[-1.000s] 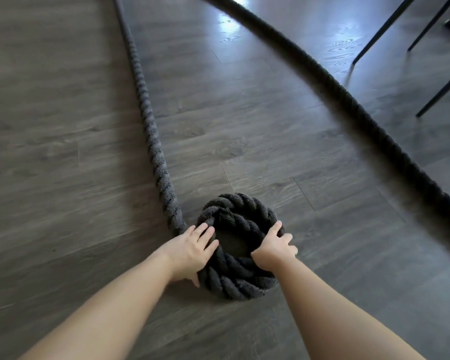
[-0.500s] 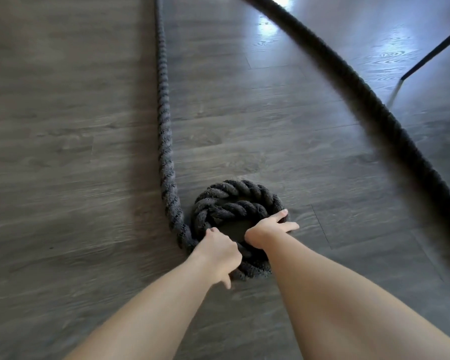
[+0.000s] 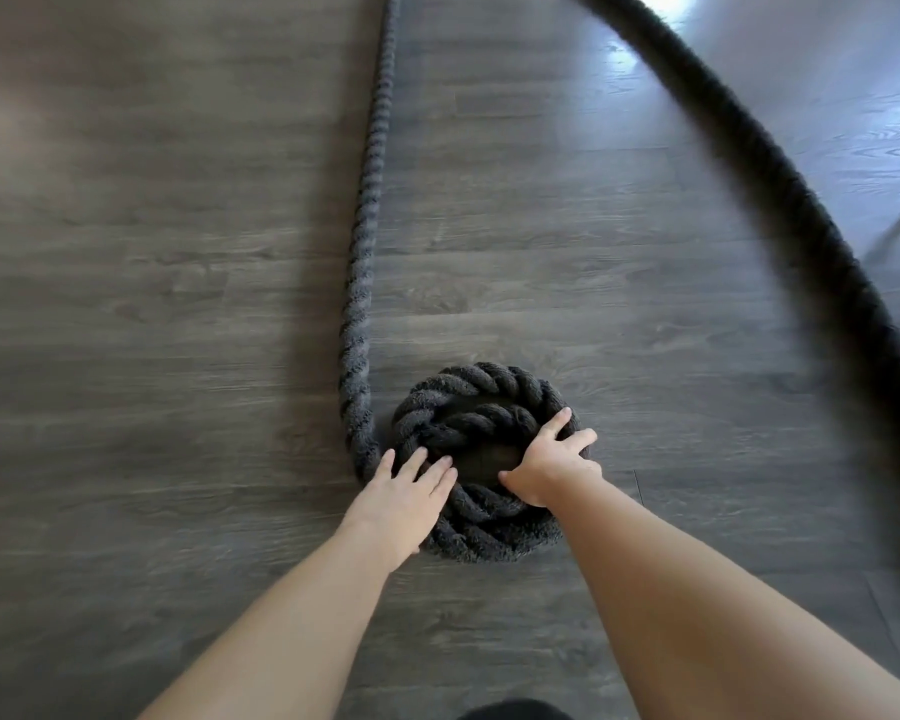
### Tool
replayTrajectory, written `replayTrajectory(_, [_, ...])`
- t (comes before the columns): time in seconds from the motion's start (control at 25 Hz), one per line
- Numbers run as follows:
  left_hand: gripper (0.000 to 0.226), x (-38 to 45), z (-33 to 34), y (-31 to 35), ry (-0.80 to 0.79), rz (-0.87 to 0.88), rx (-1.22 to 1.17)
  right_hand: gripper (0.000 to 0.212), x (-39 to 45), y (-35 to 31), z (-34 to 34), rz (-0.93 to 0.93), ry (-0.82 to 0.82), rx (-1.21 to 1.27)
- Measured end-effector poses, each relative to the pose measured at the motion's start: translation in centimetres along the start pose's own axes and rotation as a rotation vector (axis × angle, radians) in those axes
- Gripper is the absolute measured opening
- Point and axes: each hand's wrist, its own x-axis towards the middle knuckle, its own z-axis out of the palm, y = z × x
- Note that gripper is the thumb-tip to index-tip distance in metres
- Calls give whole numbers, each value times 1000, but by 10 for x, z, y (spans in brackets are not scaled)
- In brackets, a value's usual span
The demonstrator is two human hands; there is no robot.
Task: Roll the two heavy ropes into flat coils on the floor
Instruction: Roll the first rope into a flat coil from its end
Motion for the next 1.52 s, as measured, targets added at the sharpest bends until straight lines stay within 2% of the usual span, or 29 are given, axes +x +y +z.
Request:
replayTrajectory(0.08, [110,3,-17,-11,-30,53,-6,126,2,-2,-4,4,-10,-34])
replayTrajectory(0.16, [125,5,-28,-31,15,76,36,125,7,-5,-10,-7,-9,-71])
replayTrajectory(0.24, [141,9,-28,-54,75,-4,97,124,14,-8,-19,-39,0,-112])
replayTrajectory(0.32, [147,18,-23,-66,40,-38,103,123,18,-8,-27,-69,-19,-158])
replayTrajectory(0.4, [144,28,-17,-70,-9,-18,81,124,25,-9,-34,-97,-15,-182])
replayTrajectory(0.56, [127,29,-11,-72,13,-28,108,119,31,-10,-44,-138,22,-119])
replayTrajectory(0.68, [126,32,-15,-68,25,-108,45,109,21,-23,-42,-8,133,35])
replayTrajectory(0.8, [125,44,-29,-55,6,-241,-116,127,11,-56,-33,183,-5,261])
replayTrajectory(0.88, [123,51,-35,-50,-34,-288,-177,134,10,-70,-24,173,-10,349])
replayTrajectory(0.96, [121,55,-47,-58,-48,-235,-130,133,14,-74,-17,141,34,370])
replayTrajectory(1.12, [122,59,-95,-107,-75,26,-20,133,24,-70,-17,105,33,368])
replayTrajectory(1.24, [137,67,-114,-150,-8,166,261,132,32,-73,-26,64,29,330])
replayTrajectory(1.36, [146,76,-104,-185,63,189,512,130,36,-74,-34,65,9,314])
replayTrajectory(1.52, [154,104,-85,-214,62,217,483,127,48,-76,-48,29,-10,228])
